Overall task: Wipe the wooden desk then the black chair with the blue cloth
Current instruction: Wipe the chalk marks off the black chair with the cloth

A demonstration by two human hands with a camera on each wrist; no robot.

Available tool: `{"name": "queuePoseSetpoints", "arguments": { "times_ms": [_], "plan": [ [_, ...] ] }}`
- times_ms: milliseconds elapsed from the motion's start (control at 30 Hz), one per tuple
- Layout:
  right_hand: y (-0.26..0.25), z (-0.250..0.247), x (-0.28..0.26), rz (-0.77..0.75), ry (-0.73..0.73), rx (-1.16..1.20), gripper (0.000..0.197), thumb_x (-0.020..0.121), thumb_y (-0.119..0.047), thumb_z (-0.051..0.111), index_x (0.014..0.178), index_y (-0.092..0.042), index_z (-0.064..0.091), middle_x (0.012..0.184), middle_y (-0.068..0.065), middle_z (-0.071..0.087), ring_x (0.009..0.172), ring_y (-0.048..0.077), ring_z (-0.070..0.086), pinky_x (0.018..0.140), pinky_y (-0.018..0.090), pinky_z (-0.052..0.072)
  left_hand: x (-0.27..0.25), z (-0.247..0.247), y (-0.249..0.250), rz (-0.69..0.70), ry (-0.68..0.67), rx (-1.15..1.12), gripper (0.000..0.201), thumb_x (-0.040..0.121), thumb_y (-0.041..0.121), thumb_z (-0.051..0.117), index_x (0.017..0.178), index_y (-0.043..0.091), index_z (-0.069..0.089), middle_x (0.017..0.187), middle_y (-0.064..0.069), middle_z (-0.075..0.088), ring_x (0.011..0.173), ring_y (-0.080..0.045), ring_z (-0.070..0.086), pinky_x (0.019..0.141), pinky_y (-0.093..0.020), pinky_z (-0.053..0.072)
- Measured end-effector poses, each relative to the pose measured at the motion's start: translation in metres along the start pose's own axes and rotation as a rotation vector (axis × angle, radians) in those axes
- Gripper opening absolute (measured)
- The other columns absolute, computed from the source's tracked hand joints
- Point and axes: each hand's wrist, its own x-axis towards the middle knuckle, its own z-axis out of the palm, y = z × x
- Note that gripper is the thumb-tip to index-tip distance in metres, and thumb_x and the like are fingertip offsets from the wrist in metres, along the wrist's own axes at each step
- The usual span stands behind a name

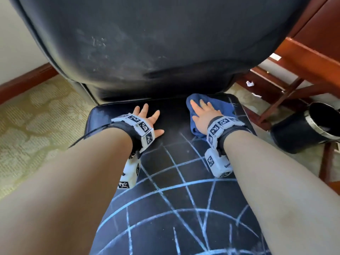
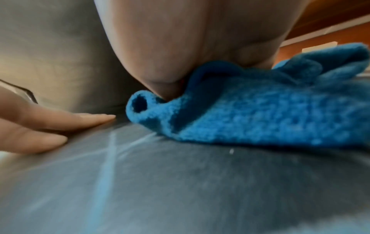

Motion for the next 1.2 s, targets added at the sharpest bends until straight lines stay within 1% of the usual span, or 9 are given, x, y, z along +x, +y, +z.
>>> {"name": "queuePoseSetpoints", "arguments": {
  "times_ms": [233,433,567,733,800,900,967,1067,1200],
  "plan": [
    [0.005,0.022,-0.032,-0.014,0.019,-0.015,0.058,0.1,-0.024,0.029,0.148,-0.031,-0.003,0.158,0.002,-0.006,0.144,0.027,-0.004,0.115,0.051,0.011,0.008,-0.003,0.008,0.025,0.001,0.095,0.078,0.091,0.058,0.043,0.15,0.034,-0.003,0.157,-0.008,-0.016,0.144,-0.033,-0.01,0.115,-0.049,0.005],
    [0.006,0.032,-0.055,0.005,-0.034,0.004,0.064,0.099,-0.021,0.033,0.148,-0.032,-0.007,0.157,0.0,-0.011,0.144,0.026,-0.008,0.116,0.048,0.008,0.016,-0.008,0.019,0.039,0.017,0.133,0.079,0.091,0.053,0.048,0.15,0.033,-0.001,0.157,-0.008,-0.016,0.144,-0.033,-0.01,0.115,-0.049,0.006],
    [0.014,0.031,-0.061,-0.028,-0.082,-0.04,0.069,0.098,-0.021,0.036,0.148,-0.03,-0.011,0.157,0.002,-0.014,0.144,0.027,-0.009,0.115,0.049,0.009,0.019,-0.015,0.037,0.034,-0.007,0.087,0.082,0.092,0.042,0.053,0.15,0.034,-0.005,0.156,-0.009,-0.017,0.143,-0.035,-0.011,0.113,-0.056,0.01],
    [0.042,0.015,-0.041,-0.118,-0.016,-0.137,0.058,0.1,-0.024,0.03,0.149,-0.027,-0.001,0.158,0.002,-0.006,0.144,0.026,-0.002,0.112,0.052,0.013,0.027,-0.003,0.057,0.009,0.064,0.061,0.081,0.086,0.063,0.044,0.146,0.045,-0.007,0.156,-0.009,-0.017,0.142,-0.039,-0.012,0.113,-0.055,0.005],
    [0.057,0.01,-0.031,-0.047,0.058,-0.039,0.053,0.1,-0.023,0.03,0.149,-0.025,0.007,0.157,0.004,0.001,0.144,0.026,0.004,0.109,0.054,0.017,0.031,0.002,0.056,0.031,0.117,0.095,0.081,0.085,0.066,0.042,0.146,0.046,-0.007,0.157,-0.01,-0.015,0.142,-0.04,-0.01,0.115,-0.052,0.005],
    [0.081,0.009,-0.029,0.138,0.082,0.11,0.053,0.102,-0.025,0.027,0.149,-0.027,0.003,0.158,0.001,0.0,0.145,0.023,0.002,0.113,0.049,0.014,0.03,-0.003,0.061,0.049,0.087,0.105,0.081,0.085,0.067,0.044,0.146,0.047,-0.006,0.157,-0.009,-0.015,0.142,-0.039,-0.01,0.116,-0.051,0.005],
    [0.09,0.013,-0.036,0.172,0.067,0.107,0.055,0.101,-0.023,0.029,0.15,-0.026,0.003,0.158,0.003,0.0,0.145,0.024,0.001,0.113,0.049,0.016,0.028,-0.009,0.065,0.058,0.067,0.104,0.082,0.084,0.065,0.047,0.146,0.047,-0.004,0.157,-0.008,-0.015,0.142,-0.038,-0.011,0.116,-0.052,0.005],
    [0.084,0.025,-0.052,0.123,0.025,0.037,0.057,0.1,-0.024,0.031,0.15,-0.025,0.005,0.157,0.006,-0.004,0.144,0.03,0.001,0.112,0.053,0.017,0.028,-0.015,0.069,0.082,0.035,0.105,0.083,0.084,0.063,0.051,0.146,0.047,-0.001,0.157,-0.007,-0.015,0.142,-0.037,-0.013,0.116,-0.052,0.004],
    [0.069,0.03,-0.059,0.02,-0.04,-0.02,0.059,0.101,-0.023,0.026,0.149,-0.028,-0.007,0.157,0.006,-0.006,0.144,0.026,-0.004,0.112,0.049,0.016,0.031,-0.017,0.076,0.094,0.022,0.101,0.084,0.083,0.058,0.056,0.146,0.048,0.002,0.157,-0.006,-0.015,0.142,-0.037,-0.014,0.115,-0.053,0.005]
  ]
}}
